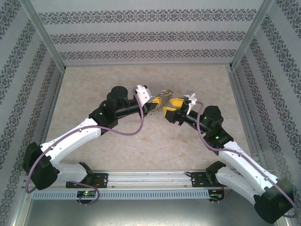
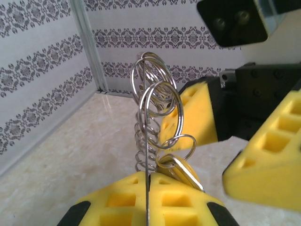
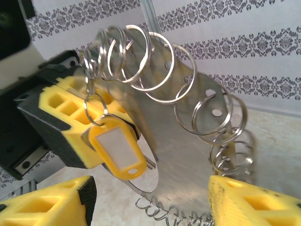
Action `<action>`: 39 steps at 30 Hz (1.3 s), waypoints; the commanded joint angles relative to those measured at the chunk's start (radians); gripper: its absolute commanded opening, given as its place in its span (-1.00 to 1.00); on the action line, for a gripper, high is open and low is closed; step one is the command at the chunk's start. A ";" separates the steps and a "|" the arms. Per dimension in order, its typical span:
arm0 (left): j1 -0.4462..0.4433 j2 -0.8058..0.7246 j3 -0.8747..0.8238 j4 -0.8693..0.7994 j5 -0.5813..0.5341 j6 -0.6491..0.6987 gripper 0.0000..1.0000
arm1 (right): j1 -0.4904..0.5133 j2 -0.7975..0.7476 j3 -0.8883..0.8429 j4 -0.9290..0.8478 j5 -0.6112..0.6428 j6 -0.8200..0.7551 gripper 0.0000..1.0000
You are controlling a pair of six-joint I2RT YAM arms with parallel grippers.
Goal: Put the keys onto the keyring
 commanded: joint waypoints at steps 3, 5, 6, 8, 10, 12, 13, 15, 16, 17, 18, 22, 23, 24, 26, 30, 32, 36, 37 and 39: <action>-0.058 -0.028 -0.005 0.077 -0.116 0.103 -1.00 | 0.056 0.009 -0.020 0.093 0.112 -0.044 0.34; -0.071 -0.024 -0.003 0.074 -0.134 0.120 -1.00 | 0.075 0.012 -0.019 0.102 0.143 -0.056 0.35; -0.079 -0.023 -0.003 0.076 -0.144 0.130 -1.00 | 0.081 0.015 -0.019 0.105 0.155 -0.064 0.35; -0.089 -0.020 0.002 0.070 -0.154 0.143 -1.00 | 0.088 0.012 -0.021 0.115 0.171 -0.069 0.35; -0.097 -0.014 0.006 0.061 -0.161 0.153 -1.00 | 0.092 0.005 -0.022 0.119 0.187 -0.073 0.35; -0.102 -0.014 0.005 0.060 -0.168 0.159 -1.00 | 0.093 -0.007 -0.025 0.122 0.200 -0.076 0.34; -0.103 -0.013 0.007 0.058 -0.170 0.160 -1.00 | 0.093 -0.016 -0.028 0.123 0.207 -0.078 0.33; -0.103 -0.011 0.009 0.047 -0.171 0.159 -1.00 | 0.093 -0.041 -0.033 0.117 0.214 -0.080 0.28; -0.103 -0.009 0.013 0.039 -0.173 0.160 -1.00 | 0.093 -0.055 -0.034 0.112 0.213 -0.081 0.26; -0.103 -0.009 0.016 0.035 -0.175 0.160 -1.00 | 0.091 -0.066 -0.034 0.108 0.206 -0.080 0.23; -0.103 -0.007 0.016 0.033 -0.174 0.158 -1.00 | 0.087 -0.076 -0.033 0.102 0.194 -0.076 0.18; -0.103 0.010 0.040 -0.009 -0.187 0.132 -1.00 | 0.034 -0.093 -0.019 0.098 0.079 -0.006 0.10; -0.103 0.016 0.055 -0.032 -0.189 0.122 -1.00 | 0.016 -0.092 -0.016 0.104 0.048 0.023 0.10; -0.103 0.031 0.081 -0.075 -0.188 0.107 -1.00 | -0.002 -0.092 -0.011 0.107 0.016 0.049 0.10; -0.101 0.077 0.160 -0.182 -0.207 0.052 -1.00 | -0.023 -0.104 -0.011 0.112 -0.002 0.079 0.11; -0.099 0.141 0.258 -0.301 -0.149 -0.060 -1.00 | -0.046 -0.138 -0.014 0.086 0.017 0.106 0.12; -0.099 0.146 0.272 -0.306 -0.119 -0.112 -1.00 | -0.052 -0.157 -0.027 0.076 0.033 0.112 0.12; -0.099 0.133 0.280 -0.324 -0.107 -0.173 -1.00 | -0.060 -0.217 -0.068 0.056 0.094 0.119 0.12; -0.099 0.127 0.281 -0.329 -0.108 -0.183 -1.00 | -0.063 -0.235 -0.082 0.054 0.114 0.122 0.13; -0.099 0.116 0.281 -0.341 -0.103 -0.192 -1.00 | -0.071 -0.255 -0.098 0.055 0.110 0.125 0.16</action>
